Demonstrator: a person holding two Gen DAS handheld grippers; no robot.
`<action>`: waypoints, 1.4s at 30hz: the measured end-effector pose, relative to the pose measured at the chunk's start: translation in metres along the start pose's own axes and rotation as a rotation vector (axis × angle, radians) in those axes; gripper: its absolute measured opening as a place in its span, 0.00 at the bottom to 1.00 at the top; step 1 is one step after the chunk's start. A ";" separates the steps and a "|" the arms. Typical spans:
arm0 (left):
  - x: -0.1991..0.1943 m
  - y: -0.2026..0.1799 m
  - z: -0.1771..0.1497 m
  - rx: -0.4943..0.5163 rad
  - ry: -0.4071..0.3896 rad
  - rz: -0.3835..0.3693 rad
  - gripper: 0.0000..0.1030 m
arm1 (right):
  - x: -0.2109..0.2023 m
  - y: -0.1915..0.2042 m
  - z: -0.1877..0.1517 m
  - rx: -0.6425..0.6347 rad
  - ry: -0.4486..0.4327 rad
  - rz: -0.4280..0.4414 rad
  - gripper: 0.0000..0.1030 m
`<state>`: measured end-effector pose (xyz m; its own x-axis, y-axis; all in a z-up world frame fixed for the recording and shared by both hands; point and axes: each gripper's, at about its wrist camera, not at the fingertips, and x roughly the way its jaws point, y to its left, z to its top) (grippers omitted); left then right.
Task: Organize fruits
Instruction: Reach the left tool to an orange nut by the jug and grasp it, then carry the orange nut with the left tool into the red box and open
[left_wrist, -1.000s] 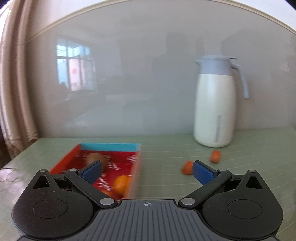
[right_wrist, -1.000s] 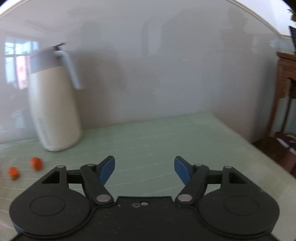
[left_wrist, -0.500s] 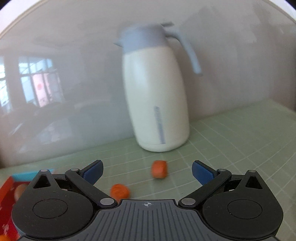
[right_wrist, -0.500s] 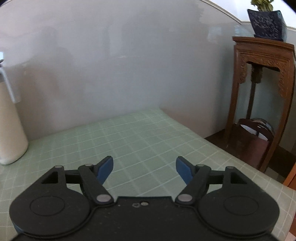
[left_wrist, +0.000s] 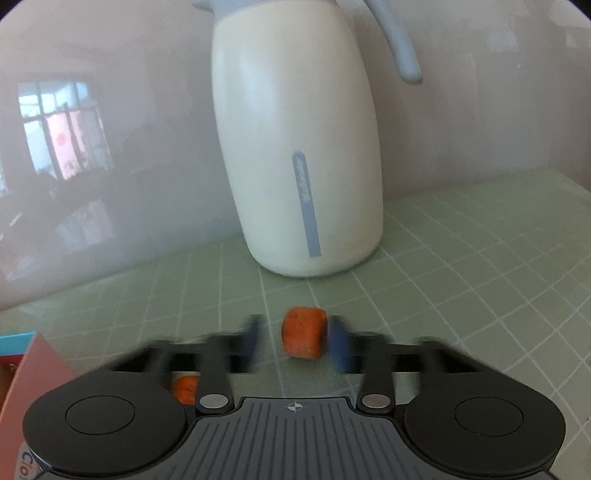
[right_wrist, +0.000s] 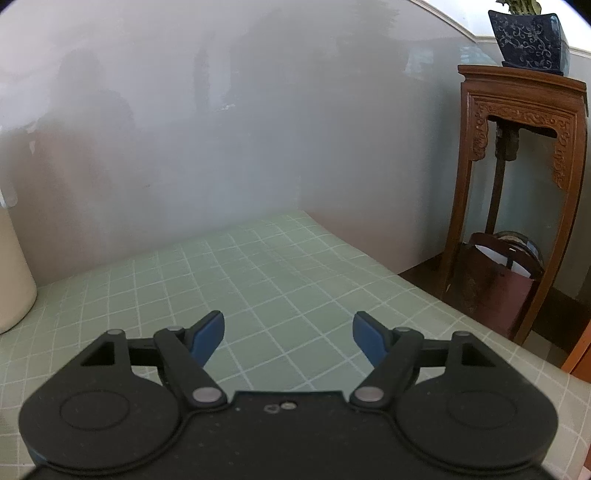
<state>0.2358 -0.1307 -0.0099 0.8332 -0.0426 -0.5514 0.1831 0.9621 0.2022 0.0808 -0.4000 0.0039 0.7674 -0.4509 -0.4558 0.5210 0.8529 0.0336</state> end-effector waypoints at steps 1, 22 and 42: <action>0.000 -0.001 0.000 0.004 0.004 -0.002 0.22 | 0.000 0.001 0.000 0.000 -0.001 0.001 0.75; -0.025 0.004 0.001 0.011 -0.034 -0.024 0.22 | 0.000 0.010 -0.004 0.003 0.034 0.014 0.75; -0.096 0.011 -0.004 -0.027 -0.105 -0.028 0.22 | 0.003 0.004 -0.008 0.045 0.077 0.035 0.75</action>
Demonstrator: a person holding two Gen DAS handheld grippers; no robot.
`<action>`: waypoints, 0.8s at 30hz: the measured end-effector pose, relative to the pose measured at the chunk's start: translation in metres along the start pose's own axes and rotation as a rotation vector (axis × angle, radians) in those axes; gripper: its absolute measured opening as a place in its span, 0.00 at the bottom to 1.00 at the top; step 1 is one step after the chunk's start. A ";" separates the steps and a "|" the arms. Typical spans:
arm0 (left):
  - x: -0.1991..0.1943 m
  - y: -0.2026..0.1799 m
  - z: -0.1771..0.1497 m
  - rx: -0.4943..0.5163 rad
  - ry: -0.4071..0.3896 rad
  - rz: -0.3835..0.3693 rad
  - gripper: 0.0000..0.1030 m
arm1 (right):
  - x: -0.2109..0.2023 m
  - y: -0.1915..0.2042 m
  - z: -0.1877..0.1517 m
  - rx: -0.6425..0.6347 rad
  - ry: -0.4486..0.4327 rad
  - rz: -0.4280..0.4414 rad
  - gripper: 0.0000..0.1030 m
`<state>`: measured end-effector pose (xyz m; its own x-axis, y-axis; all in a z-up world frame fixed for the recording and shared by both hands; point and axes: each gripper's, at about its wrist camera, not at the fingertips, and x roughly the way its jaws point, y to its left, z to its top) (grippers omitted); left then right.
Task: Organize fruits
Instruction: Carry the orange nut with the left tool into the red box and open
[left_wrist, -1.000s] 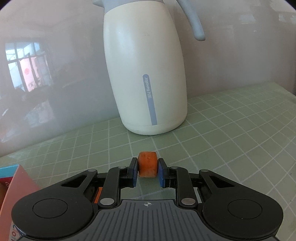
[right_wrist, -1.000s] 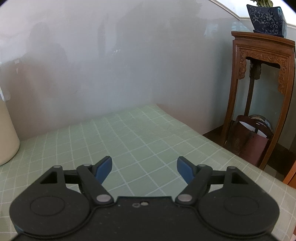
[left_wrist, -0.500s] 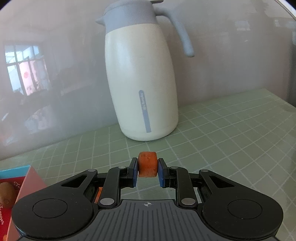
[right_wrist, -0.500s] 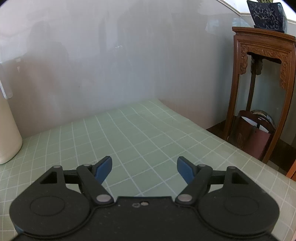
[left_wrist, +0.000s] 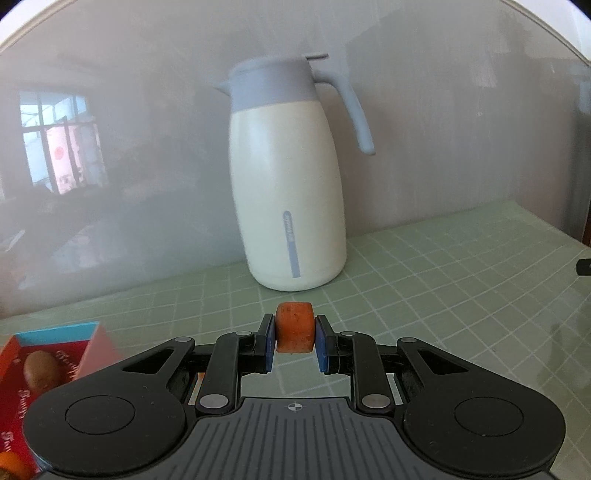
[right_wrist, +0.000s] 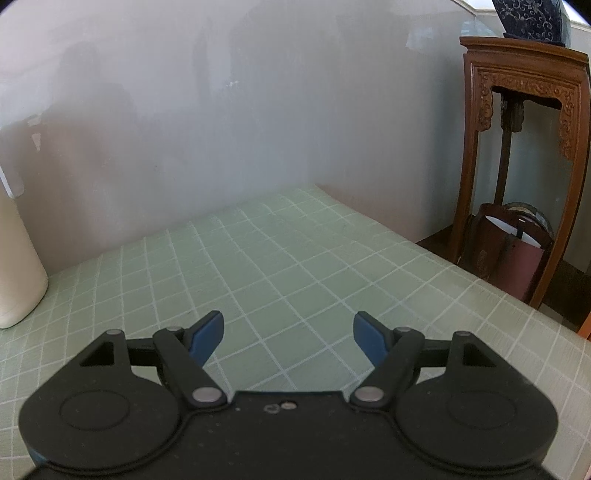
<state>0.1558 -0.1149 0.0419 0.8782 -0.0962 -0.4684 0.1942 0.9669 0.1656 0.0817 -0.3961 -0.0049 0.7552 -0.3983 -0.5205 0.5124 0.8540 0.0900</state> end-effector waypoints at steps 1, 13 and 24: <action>-0.005 0.003 -0.001 -0.006 -0.004 0.006 0.22 | 0.000 0.000 0.000 0.003 0.001 0.003 0.75; -0.063 0.046 -0.019 -0.051 -0.032 0.073 0.22 | -0.009 0.010 0.001 0.002 0.001 0.041 0.75; -0.091 0.115 -0.040 -0.130 -0.038 0.207 0.22 | -0.019 0.048 -0.002 -0.047 0.000 0.088 0.75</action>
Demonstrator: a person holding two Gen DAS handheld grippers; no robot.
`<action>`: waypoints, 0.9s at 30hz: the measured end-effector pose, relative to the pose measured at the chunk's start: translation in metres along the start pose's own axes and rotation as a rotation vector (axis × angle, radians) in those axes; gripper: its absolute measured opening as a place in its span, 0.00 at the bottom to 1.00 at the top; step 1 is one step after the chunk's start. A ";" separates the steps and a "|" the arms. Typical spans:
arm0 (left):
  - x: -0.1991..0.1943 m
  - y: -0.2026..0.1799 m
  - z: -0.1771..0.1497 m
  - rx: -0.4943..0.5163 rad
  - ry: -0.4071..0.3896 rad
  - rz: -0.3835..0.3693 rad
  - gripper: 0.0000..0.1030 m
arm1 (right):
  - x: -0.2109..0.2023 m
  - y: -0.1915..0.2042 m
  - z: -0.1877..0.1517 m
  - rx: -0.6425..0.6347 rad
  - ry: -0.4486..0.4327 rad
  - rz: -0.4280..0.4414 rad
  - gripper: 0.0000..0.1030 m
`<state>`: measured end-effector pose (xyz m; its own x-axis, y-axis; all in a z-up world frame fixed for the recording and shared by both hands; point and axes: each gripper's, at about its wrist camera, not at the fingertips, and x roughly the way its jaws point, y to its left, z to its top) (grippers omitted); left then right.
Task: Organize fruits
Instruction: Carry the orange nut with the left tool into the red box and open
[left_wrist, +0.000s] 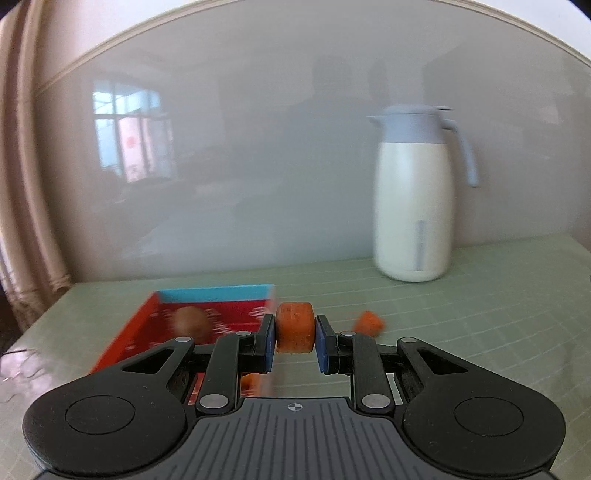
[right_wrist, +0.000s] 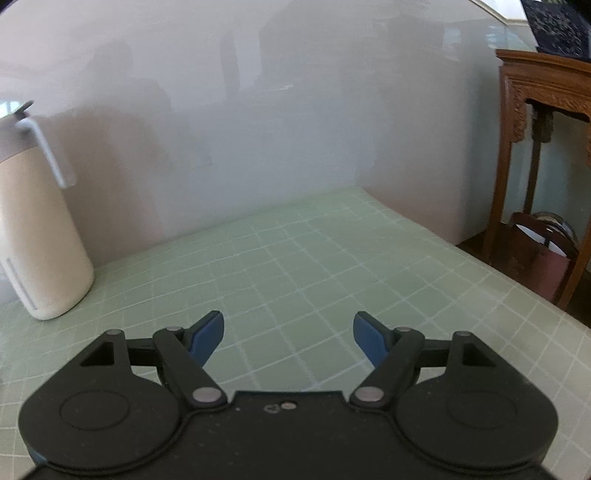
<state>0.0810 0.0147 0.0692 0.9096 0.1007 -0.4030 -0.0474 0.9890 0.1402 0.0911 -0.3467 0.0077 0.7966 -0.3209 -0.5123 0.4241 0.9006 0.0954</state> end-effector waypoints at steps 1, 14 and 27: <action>0.000 0.008 -0.001 -0.008 0.002 0.012 0.22 | 0.000 0.004 0.000 -0.006 0.001 0.004 0.75; 0.006 0.085 -0.029 -0.072 0.038 0.125 0.22 | 0.001 0.068 -0.008 -0.089 0.008 0.063 0.75; 0.027 0.130 -0.049 -0.146 0.107 0.202 0.23 | -0.003 0.122 -0.016 -0.164 0.008 0.119 0.75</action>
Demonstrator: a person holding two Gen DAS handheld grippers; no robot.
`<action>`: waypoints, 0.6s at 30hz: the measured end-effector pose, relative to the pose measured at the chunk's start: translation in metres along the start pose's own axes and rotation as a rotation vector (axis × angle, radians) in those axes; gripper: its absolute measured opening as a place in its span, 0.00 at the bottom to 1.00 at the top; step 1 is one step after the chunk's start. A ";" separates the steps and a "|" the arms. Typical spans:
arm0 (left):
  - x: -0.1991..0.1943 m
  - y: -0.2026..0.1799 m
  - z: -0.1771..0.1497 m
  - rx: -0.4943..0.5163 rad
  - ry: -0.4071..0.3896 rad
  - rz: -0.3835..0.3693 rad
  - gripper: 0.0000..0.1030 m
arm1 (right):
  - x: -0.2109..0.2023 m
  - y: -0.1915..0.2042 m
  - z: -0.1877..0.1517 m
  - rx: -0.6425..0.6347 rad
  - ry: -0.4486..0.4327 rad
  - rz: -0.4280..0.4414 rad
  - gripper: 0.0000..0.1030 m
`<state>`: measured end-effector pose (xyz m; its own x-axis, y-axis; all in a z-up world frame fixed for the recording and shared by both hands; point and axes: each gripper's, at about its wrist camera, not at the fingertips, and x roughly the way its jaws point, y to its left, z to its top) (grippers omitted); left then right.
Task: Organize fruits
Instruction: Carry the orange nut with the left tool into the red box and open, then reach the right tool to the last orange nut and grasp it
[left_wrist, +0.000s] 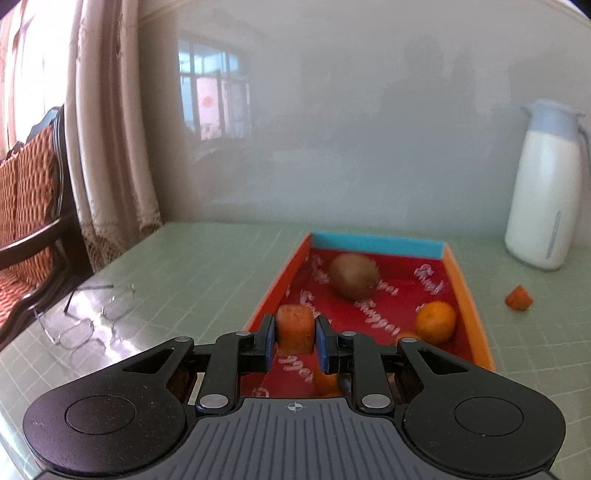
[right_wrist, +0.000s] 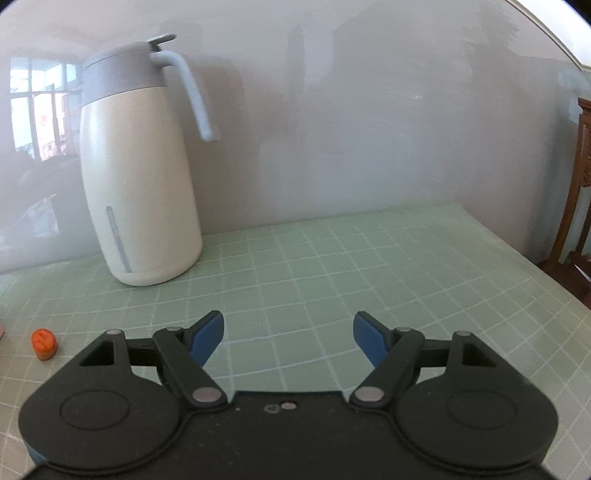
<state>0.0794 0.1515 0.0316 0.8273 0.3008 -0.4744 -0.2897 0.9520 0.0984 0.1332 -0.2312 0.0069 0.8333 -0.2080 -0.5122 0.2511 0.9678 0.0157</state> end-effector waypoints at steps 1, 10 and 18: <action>-0.001 0.001 0.000 -0.004 0.001 0.000 0.30 | 0.000 0.002 0.000 -0.004 0.001 0.001 0.75; -0.021 -0.008 0.003 0.014 -0.107 0.012 0.94 | -0.003 0.004 -0.004 -0.016 0.000 0.000 0.75; -0.024 -0.012 0.005 0.012 -0.119 0.012 0.99 | -0.002 -0.008 -0.004 -0.009 0.002 -0.012 0.75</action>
<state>0.0655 0.1331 0.0466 0.8750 0.3164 -0.3664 -0.2952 0.9486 0.1141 0.1277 -0.2384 0.0043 0.8295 -0.2192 -0.5137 0.2567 0.9665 0.0021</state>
